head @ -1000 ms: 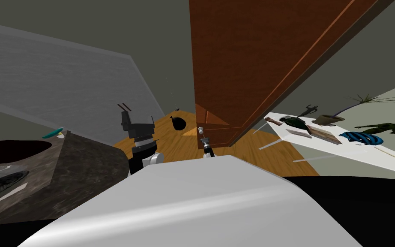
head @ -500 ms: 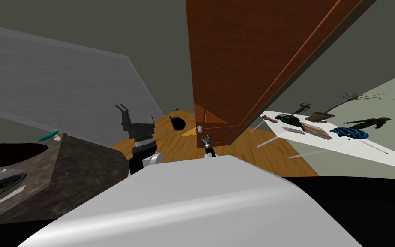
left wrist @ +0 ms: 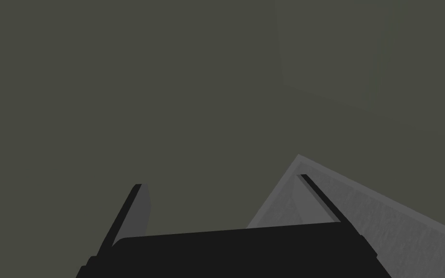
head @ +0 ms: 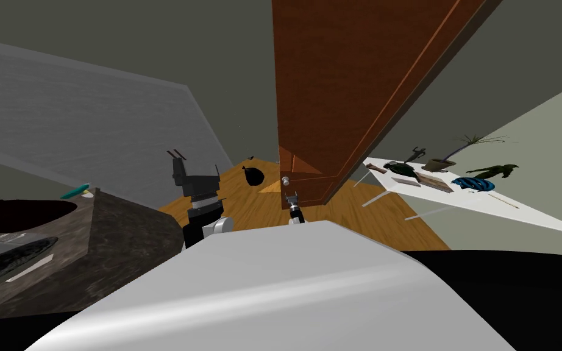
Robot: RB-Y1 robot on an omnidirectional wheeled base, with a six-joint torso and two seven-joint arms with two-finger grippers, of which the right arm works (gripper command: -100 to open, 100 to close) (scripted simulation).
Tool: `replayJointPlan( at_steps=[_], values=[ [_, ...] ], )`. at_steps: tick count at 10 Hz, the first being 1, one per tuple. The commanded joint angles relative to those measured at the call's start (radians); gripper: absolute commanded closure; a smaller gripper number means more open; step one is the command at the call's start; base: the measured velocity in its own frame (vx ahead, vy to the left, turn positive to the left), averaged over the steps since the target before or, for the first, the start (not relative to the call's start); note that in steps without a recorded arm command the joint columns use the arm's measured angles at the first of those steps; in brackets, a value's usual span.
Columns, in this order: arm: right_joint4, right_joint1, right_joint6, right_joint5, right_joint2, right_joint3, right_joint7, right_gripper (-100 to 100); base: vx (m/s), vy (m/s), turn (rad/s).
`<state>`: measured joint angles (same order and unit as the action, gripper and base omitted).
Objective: Push the door open
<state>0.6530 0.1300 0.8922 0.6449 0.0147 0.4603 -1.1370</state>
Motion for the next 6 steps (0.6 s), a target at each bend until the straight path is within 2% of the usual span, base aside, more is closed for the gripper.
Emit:
replayJointPlan(
  at_steps=[1,3,4,6],
  values=[
    [-0.005,0.003,0.003,0.000,-0.029,-0.002,-0.005,-100,0.163,0.007,0.019],
    [-0.007,0.007,0.003,0.002,-0.042,-0.006,-0.006,-100,0.206,0.019,0.020],
    [-0.008,0.009,0.004,0.002,-0.042,-0.008,-0.006,-100,0.214,0.033,0.018],
    [-0.010,0.015,0.004,0.004,-0.014,-0.013,-0.007,-100,0.248,0.024,0.016]
  ],
)
